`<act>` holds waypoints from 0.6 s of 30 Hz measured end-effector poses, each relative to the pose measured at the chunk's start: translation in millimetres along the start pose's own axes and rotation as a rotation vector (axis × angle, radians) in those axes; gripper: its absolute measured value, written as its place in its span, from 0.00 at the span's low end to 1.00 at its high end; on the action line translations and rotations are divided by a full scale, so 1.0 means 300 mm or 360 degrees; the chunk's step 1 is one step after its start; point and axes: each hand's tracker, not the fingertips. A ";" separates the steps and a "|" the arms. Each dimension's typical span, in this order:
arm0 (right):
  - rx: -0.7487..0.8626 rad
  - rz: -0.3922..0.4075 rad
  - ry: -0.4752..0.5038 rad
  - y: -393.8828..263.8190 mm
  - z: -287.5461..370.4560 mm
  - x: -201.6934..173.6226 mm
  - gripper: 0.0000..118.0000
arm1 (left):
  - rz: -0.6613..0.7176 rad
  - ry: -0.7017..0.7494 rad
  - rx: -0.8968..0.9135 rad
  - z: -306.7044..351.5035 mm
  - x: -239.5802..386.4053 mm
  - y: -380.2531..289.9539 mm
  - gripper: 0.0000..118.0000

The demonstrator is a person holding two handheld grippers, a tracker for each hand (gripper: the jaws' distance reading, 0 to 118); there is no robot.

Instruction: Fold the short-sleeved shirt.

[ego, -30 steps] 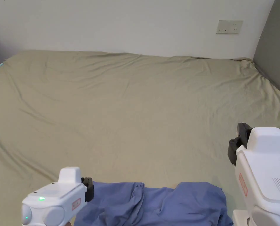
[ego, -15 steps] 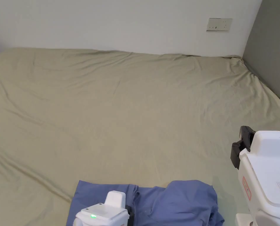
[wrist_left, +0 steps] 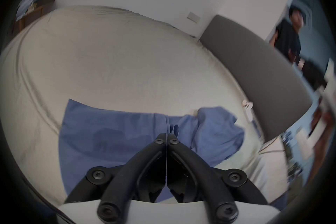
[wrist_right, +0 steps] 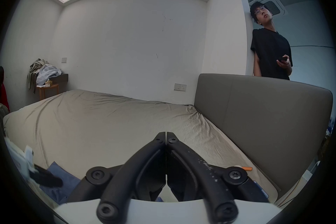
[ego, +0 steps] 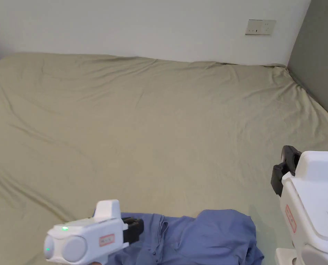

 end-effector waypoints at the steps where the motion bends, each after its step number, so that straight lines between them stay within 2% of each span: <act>1: 0.0001 0.0000 0.0005 0.001 -0.002 -0.004 0.01 | 0.0074 -0.0040 -0.0002 0.031 -0.040 0.023 0.00; 3: 0.0001 -0.0003 0.0015 0.000 -0.004 -0.013 0.01 | 0.0229 -0.0095 -0.0015 0.078 -0.122 0.051 0.03; 4: -0.0002 -0.0003 0.0021 0.000 -0.007 -0.018 0.01 | 0.0289 -0.0094 -0.0032 0.098 -0.167 0.059 0.09; 5: -0.0003 -0.0002 0.0025 -0.002 -0.010 -0.023 0.01 | 0.0348 -0.0090 -0.0035 0.111 -0.201 0.060 0.19; 7: -0.0009 -0.0001 0.0032 -0.004 -0.013 -0.033 0.01 | 0.0392 -0.0060 -0.0073 0.128 -0.268 0.059 0.64; 8: -0.0013 -0.0002 0.0037 -0.006 -0.015 -0.038 0.01 | 0.0409 -0.0045 -0.0084 0.132 -0.295 0.052 0.84; 9: -0.0017 -0.0004 0.0039 -0.008 -0.018 -0.043 0.01 | 0.0419 -0.0042 -0.0090 0.130 -0.327 0.042 0.99; 15: -0.0041 0.0016 0.0067 -0.012 -0.027 -0.068 0.01 | 0.0519 -0.0003 -0.0151 0.077 -0.452 -0.010 0.99; 16: -0.0042 0.0024 0.0068 -0.013 -0.026 -0.070 0.01 | 0.0527 -0.0019 -0.0144 0.065 -0.462 -0.021 0.96; 17: -0.0042 0.0029 0.0069 -0.013 -0.026 -0.071 0.01 | 0.0529 -0.0044 -0.0158 0.052 -0.466 -0.024 0.87; 18: -0.0046 0.0032 0.0067 -0.014 -0.026 -0.070 0.01 | 0.0531 -0.0062 -0.0153 0.039 -0.472 -0.033 0.70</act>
